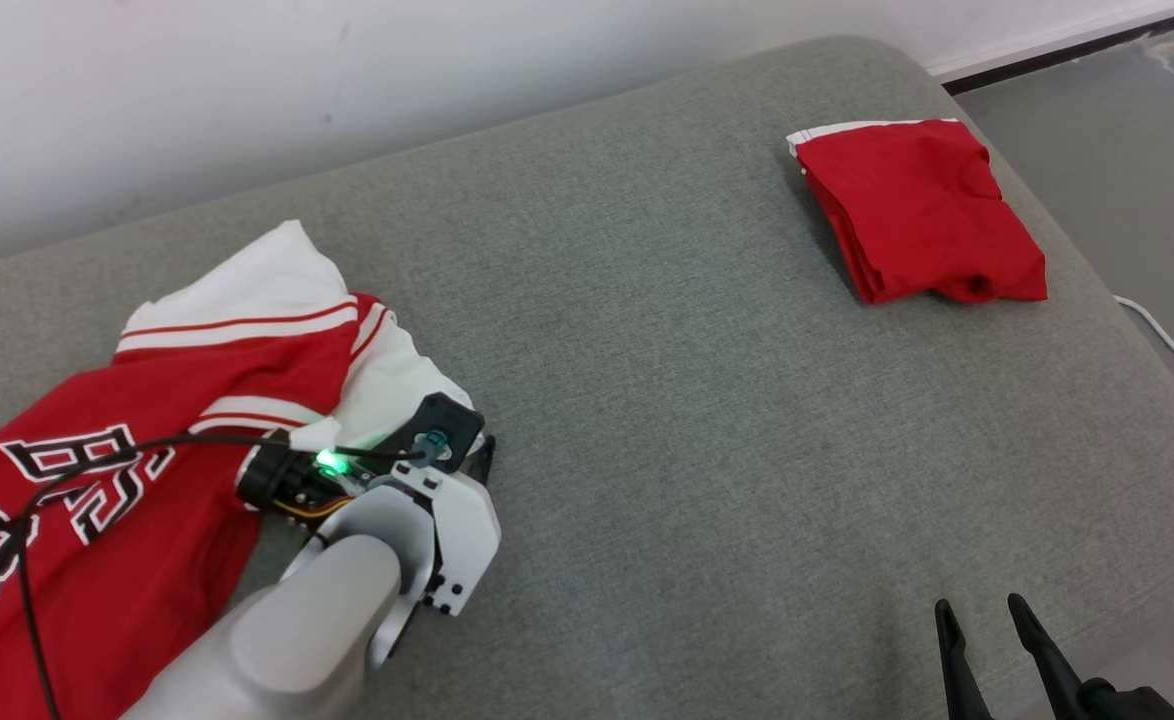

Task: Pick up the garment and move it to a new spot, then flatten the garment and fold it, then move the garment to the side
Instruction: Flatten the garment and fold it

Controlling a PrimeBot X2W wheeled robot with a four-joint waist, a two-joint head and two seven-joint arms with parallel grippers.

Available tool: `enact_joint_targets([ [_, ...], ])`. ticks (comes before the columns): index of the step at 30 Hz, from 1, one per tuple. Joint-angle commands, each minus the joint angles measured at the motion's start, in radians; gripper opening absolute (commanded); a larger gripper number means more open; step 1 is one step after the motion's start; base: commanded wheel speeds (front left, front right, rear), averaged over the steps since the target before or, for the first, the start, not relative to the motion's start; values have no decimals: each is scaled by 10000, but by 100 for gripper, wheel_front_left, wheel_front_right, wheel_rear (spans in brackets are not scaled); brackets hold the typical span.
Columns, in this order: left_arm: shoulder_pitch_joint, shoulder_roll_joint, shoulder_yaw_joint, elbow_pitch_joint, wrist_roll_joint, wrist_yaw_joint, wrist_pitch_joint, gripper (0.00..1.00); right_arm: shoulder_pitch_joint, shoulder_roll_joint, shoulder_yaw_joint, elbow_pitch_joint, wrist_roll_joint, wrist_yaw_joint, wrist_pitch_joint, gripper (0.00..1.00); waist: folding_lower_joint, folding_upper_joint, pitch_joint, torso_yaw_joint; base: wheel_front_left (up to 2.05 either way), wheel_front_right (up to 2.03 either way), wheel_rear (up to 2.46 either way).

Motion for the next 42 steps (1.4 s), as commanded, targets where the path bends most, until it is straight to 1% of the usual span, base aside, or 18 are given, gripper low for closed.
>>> enact_joint_targets([
  [1,-10,53,-7,162,-93,-47,63,0,-73,18,-12,34,32,-23,9,100,-1,-1,-5,-8,0,0,0],
  [3,-29,-18,48,428,-231,-206,5,0,-59,23,-36,49,27,-23,9,100,-1,-1,-25,-11,0,0,0],
  [6,-179,-194,148,524,-362,-357,-389,0,-50,25,-49,64,-6,-24,9,100,-1,-1,-67,4,0,0,0],
  [12,-640,-934,298,438,-625,-550,-1052,0,-191,19,71,94,49,-24,9,100,-1,-1,-147,-70,0,0,0],
  [18,-1139,-1793,233,560,-797,-848,-1004,0,-233,18,198,132,110,-24,9,100,-1,-1,-130,-379,0,0,0],
  [21,-1204,-2095,189,712,-936,-976,-948,0,-256,18,228,148,191,-24,9,100,-1,-1,-90,-565,0,0,0],
  [25,-1145,-2378,44,910,-1064,-1206,-990,0,-231,19,222,178,312,-24,9,100,-1,-1,-39,-705,0,0,0],
  [27,-1119,-2445,-19,996,-1096,-1230,-1079,0,-207,19,205,187,330,-24,9,100,-1,-1,-25,-718,0,0,0],
  [28,-1116,-2480,-27,1022,-1124,-1237,-1165,2,-189,17,187,192,348,-24,9,100,-1,-1,-24,-706,0,0,0],
  [29,-1136,-2516,-48,1062,-1103,-1211,-1246,47,-167,19,165,197,360,-24,9,100,-1,-1,-30,-676,0,0,0],
  [30,-1129,-2546,-25,1094,-1129,-1178,-1349,100,-143,19,143,202,374,-24,9,100,-1,-1,-47,-628,0,0,0],
  [35,-935,-2638,200,767,-1422,-1181,-1882,100,1,16,-10,195,271,-24,9,100,-1,-1,-265,-203,0,0,0],
  [37,-820,-2599,258,440,-1445,-1101,-2165,100,63,15,-98,145,170,-24,9,100,-1,-1,-419,30,0,0,0],
  [39,-604,-2444,355,73,-1513,-973,-2416,100,155,15,-231,81,46,-24,9,100,-1,-1,-622,308,0,0,0],
  [42,-110,-2087,530,-551,-1560,-652,-2734,100,291,10,-382,-3,-166,-24,9,100,-1,-1,-967,713,0,0,0],
])
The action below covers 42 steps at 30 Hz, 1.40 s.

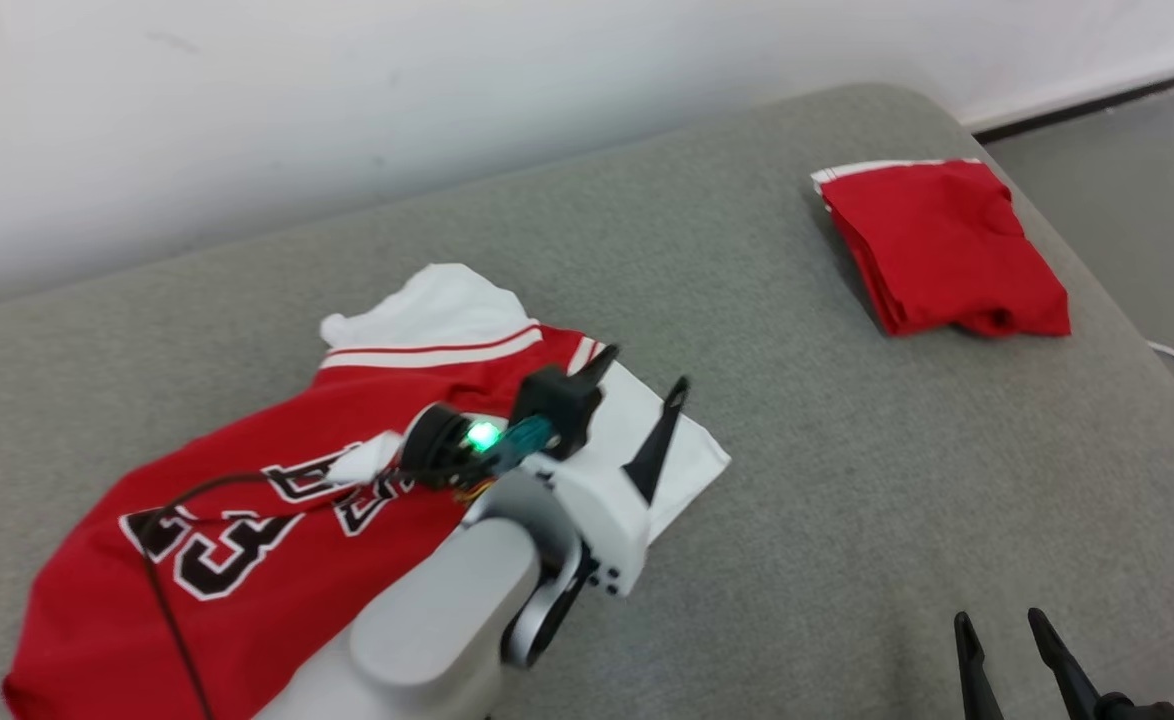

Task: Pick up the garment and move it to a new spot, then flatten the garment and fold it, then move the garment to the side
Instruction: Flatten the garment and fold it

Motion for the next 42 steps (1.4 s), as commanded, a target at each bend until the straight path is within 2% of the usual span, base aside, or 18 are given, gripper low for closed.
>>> enact_joint_targets([
  [1,363,234,38,-191,5,143,-145,100,136,-54,-76,-54,-141,-24,9,100,-1,-1,-461,456,0,0,0],
  [12,3739,1753,859,-2281,-341,1804,-900,100,668,-508,-611,-946,-469,-24,8,100,-1,-1,-1721,2021,0,0,0],
  [18,5351,2319,1235,-3120,85,2328,-1024,100,859,-714,-719,-1060,-558,-24,9,100,-1,-1,-2045,2884,0,0,0],
  [23,6728,2411,2206,-4049,907,2571,-1020,100,996,-770,-704,-978,-572,-24,9,100,-1,-1,-2278,3495,0,0,0],
  [29,8263,2179,3499,-4619,1827,2301,-1023,100,1073,-776,-536,-828,-604,-24,9,100,-1,-1,-2525,3929,0,0,0],
  [42,9794,992,6056,-4889,3440,786,-1025,100,1009,-744,-266,-483,-624,-24,9,100,-1,-1,-2901,4219,0,0,0],
])
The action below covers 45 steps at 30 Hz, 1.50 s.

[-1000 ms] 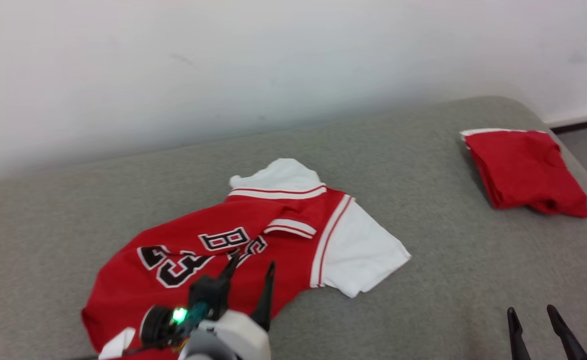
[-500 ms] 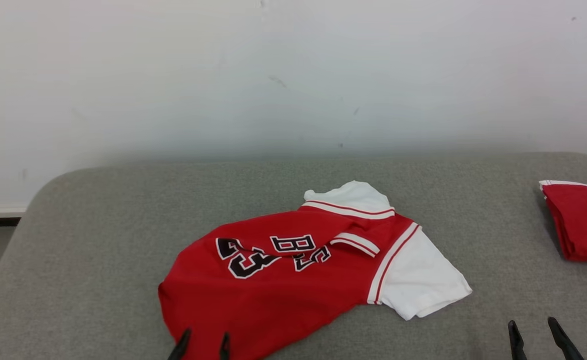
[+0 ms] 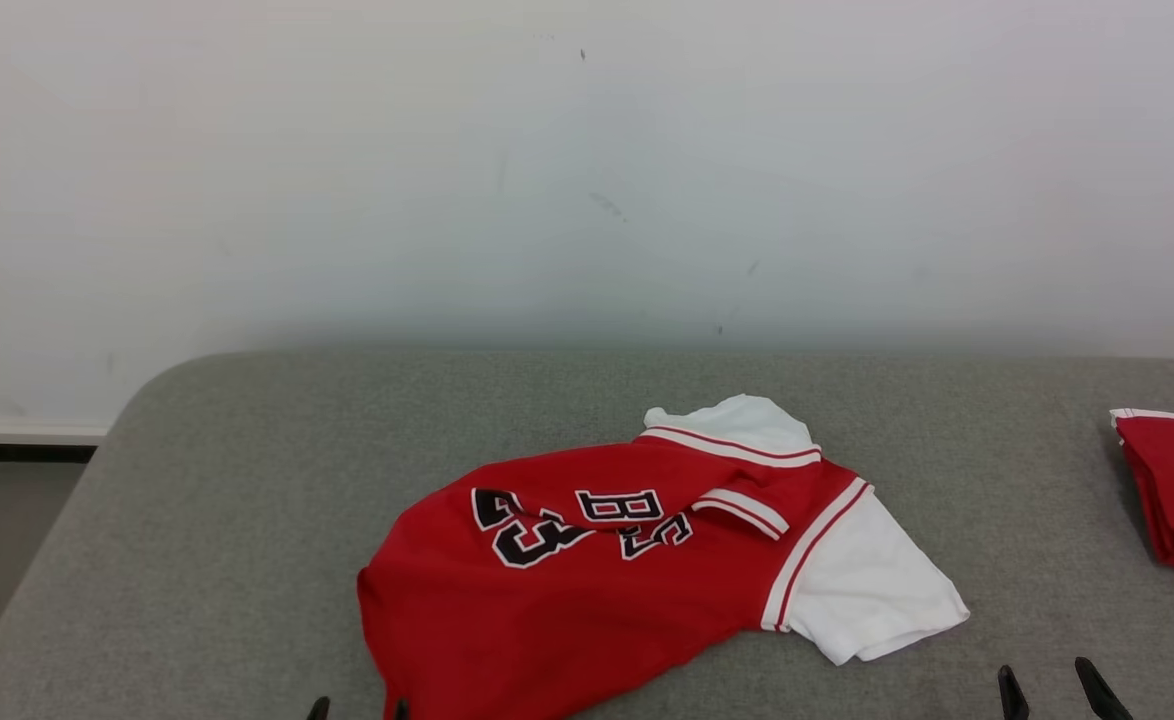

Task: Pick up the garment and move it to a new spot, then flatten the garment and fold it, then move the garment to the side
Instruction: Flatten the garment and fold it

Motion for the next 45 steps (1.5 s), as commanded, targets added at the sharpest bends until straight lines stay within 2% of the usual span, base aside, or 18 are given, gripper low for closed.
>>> enact_joint_targets([
  [1,151,-105,207,-59,248,-201,0,100,-40,1,7,27,-40,-24,9,100,1,0,-12,-11,0,0,0],
  [11,181,-770,1044,4,944,-1276,0,100,21,117,60,14,-3,-24,9,100,1,0,64,-248,0,0,0],
  [16,271,-987,1362,388,1057,-1661,0,100,-16,109,-19,-18,1,-24,9,100,1,0,112,-381,0,0,0],
  [27,253,-1267,1809,923,1290,-2147,0,100,-49,147,-88,-85,-45,-24,10,100,1,0,167,-328,0,0,0],
  [38,332,-1432,2011,1070,1563,-2379,-1,100,-46,99,-45,-100,-15,-24,10,100,1,0,218,-230,0,0,0],
  [45,277,-1366,1549,1924,1680,-2860,94,100,-153,-87,90,-132,45,-24,10,100,1,0,277,-232,0,0,0],
])
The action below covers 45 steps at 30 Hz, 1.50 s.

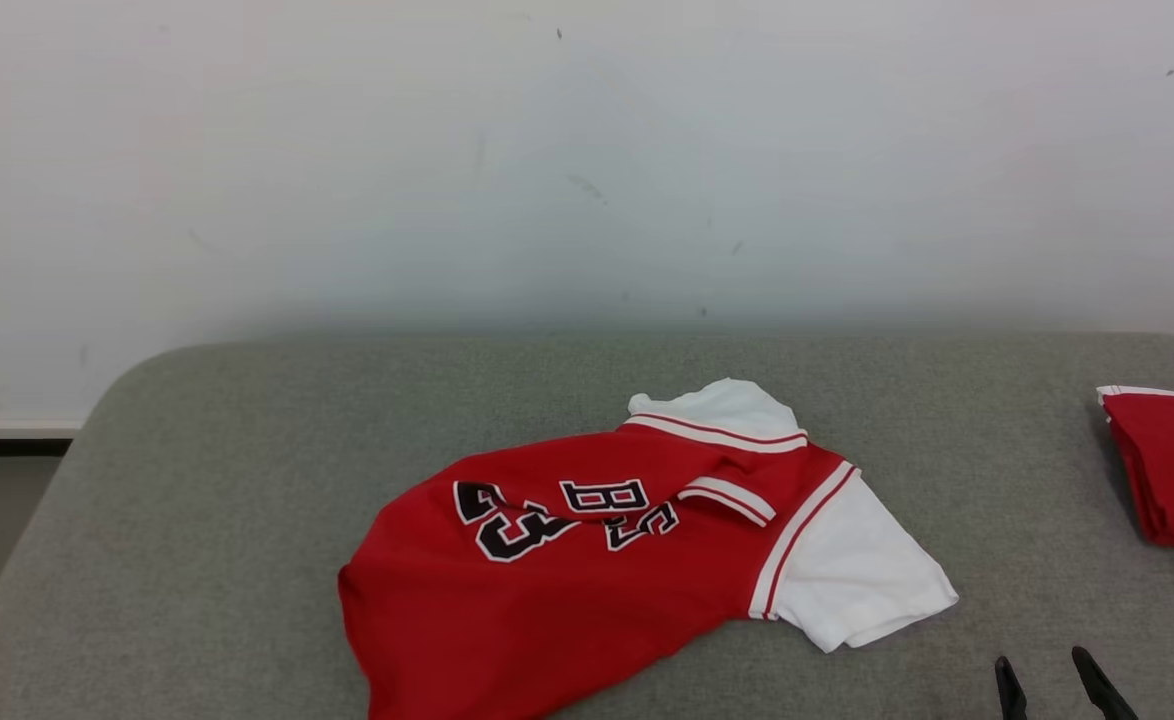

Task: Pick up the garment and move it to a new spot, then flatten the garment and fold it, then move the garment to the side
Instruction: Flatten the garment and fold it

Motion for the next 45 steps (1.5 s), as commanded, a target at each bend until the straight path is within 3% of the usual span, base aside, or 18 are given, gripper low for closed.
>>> enact_joint_targets([
  [1,-69,111,-142,128,160,-115,209,100,-130,-147,40,19,14,-24,10,100,0,-1,29,10,0,0,0],
  [6,-460,300,-653,139,603,-288,914,100,-490,-660,306,571,57,-24,88,100,0,-1,244,70,0,0,0],
  [13,-915,540,-1024,555,1203,-75,1691,100,-1339,-1213,1007,1090,364,-24,538,100,0,-1,520,149,0,0,0],
  [28,-1722,726,-1086,1419,1294,266,1534,100,-2316,-1545,1675,1662,817,-24,777,100,0,-1,1117,131,0,0,0],
  [34,-2160,655,-1152,1690,1194,258,1638,100,-3169,-1693,1880,2169,1177,-24,1412,100,0,-1,1712,272,0,0,0],
  [45,-2871,507,-1423,1705,997,-8,3031,100,-4706,-2170,2507,3141,2018,-24,3333,100,0,-1,2721,778,0,0,0],
])
